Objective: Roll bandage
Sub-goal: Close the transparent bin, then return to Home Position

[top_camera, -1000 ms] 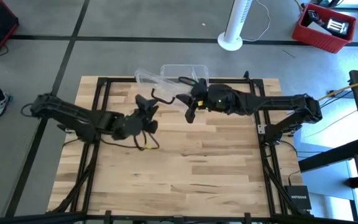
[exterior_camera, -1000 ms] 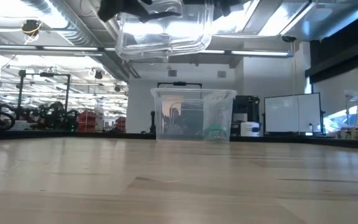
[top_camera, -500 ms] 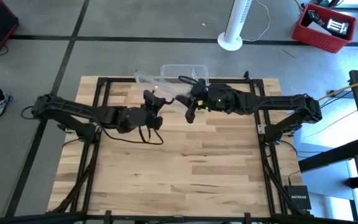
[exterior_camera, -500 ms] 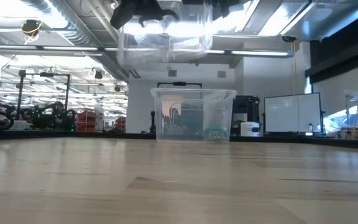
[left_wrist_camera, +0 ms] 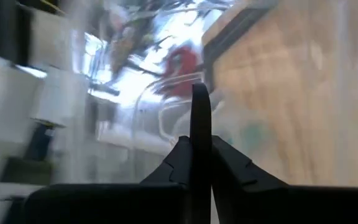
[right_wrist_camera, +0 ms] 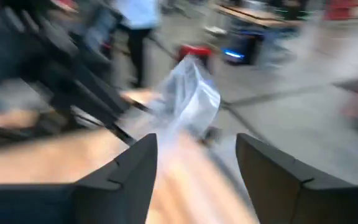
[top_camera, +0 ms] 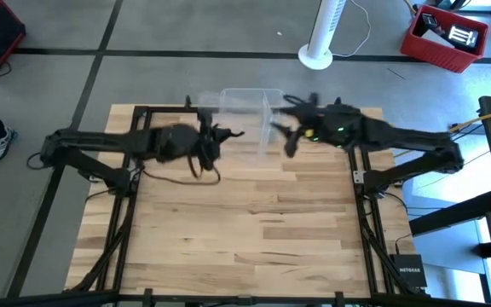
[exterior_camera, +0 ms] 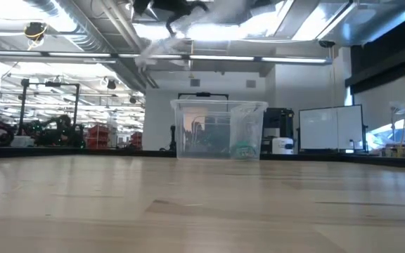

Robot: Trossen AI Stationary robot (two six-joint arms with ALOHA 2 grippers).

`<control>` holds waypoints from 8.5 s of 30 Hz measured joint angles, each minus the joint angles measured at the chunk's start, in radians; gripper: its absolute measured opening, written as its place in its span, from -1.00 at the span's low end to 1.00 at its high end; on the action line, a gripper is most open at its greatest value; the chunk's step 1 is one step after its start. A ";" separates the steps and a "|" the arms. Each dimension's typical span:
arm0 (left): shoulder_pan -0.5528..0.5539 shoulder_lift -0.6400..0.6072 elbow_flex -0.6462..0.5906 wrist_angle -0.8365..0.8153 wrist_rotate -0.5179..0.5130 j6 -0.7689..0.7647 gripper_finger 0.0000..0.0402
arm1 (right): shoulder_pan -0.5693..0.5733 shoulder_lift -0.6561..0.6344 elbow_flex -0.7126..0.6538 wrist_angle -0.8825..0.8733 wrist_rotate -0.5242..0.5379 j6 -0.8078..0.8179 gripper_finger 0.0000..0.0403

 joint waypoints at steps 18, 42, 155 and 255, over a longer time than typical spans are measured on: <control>0.448 0.447 0.484 -0.280 0.501 -0.144 -0.89 | -0.582 -0.114 -0.502 0.186 -0.207 -0.008 0.17; 0.496 0.603 0.553 -0.268 0.586 -0.246 -0.88 | -0.678 0.142 -0.739 0.638 -0.384 0.074 0.18; 0.103 -1.233 -1.014 0.104 0.542 -0.999 -0.99 | -0.010 -1.071 -1.284 0.636 -0.356 0.186 -0.96; 0.170 -1.240 -1.173 0.292 0.567 -0.963 -0.98 | -0.010 -1.194 -1.287 0.366 -0.482 0.253 -0.94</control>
